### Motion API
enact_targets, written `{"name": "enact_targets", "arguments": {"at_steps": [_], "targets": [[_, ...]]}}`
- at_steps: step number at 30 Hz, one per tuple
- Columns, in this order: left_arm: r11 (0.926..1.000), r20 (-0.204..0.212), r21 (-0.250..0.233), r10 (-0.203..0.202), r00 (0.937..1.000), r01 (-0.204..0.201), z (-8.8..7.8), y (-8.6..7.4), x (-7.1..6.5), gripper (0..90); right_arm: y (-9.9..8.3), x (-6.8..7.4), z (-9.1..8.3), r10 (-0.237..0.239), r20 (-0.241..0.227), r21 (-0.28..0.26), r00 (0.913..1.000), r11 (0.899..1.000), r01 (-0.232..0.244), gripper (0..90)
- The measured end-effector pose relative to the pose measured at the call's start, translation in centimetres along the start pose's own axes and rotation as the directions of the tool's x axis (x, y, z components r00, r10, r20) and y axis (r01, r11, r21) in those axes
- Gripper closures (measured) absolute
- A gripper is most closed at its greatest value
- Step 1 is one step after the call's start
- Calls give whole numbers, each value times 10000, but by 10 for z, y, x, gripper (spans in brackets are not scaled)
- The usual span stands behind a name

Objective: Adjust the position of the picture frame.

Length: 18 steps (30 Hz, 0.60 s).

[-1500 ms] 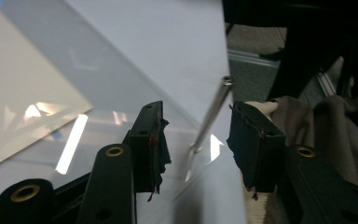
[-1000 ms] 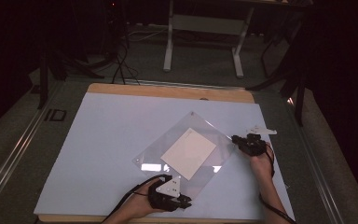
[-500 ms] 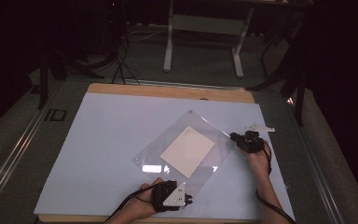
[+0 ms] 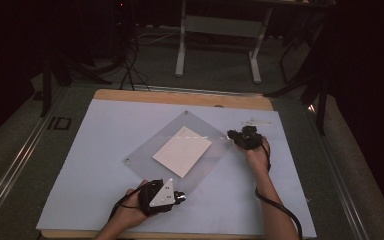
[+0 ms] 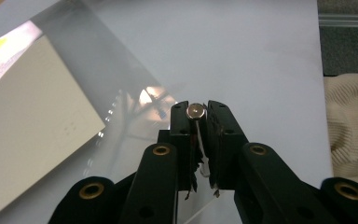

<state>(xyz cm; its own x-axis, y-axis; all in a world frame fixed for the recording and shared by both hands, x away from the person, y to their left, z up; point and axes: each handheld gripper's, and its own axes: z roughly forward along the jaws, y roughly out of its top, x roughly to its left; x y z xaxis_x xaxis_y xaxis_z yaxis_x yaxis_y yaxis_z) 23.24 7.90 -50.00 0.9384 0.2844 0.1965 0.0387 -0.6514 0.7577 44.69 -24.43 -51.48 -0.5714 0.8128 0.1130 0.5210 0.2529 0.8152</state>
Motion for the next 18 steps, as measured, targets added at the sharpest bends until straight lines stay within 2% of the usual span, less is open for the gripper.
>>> {"name": "enact_targets", "arguments": {"at_steps": [5, 9, 10, 14, 16, 18], "targets": [[9992, -326, 228, 336, 9989, -329, -1, 7, -13, 809, 18, 15, 28, -49, -412, 96, 9991, 9999, 53, 843], [9977, -313, 347, 593, 9978, -582, 3, 13, -22, 801, 29, 29, 49, -174, -710, 194, 9973, 9996, 188, 842], [9969, -281, 438, 665, 9974, -652, 4, 13, -24, 800, 34, 37, 58, -229, -813, 261, 9964, 9993, 251, 840], [9970, -120, 496, 600, 9981, -594, 9, 13, -24, 802, 39, 45, 68, -239, -864, 297, 9960, 9992, 265, 835], [9971, -158, 510, 566, 9983, -557, 14, 19, -23, 802, 49, 57, 82, -194, -858, 356, 9961, 9991, 226, 831], [9974, -95, 442, 582, 9983, -577, 18, 25, -22, 802, 54, 62, 88, -181, -874, 417, 9960, 9989, 218, 831]]}}
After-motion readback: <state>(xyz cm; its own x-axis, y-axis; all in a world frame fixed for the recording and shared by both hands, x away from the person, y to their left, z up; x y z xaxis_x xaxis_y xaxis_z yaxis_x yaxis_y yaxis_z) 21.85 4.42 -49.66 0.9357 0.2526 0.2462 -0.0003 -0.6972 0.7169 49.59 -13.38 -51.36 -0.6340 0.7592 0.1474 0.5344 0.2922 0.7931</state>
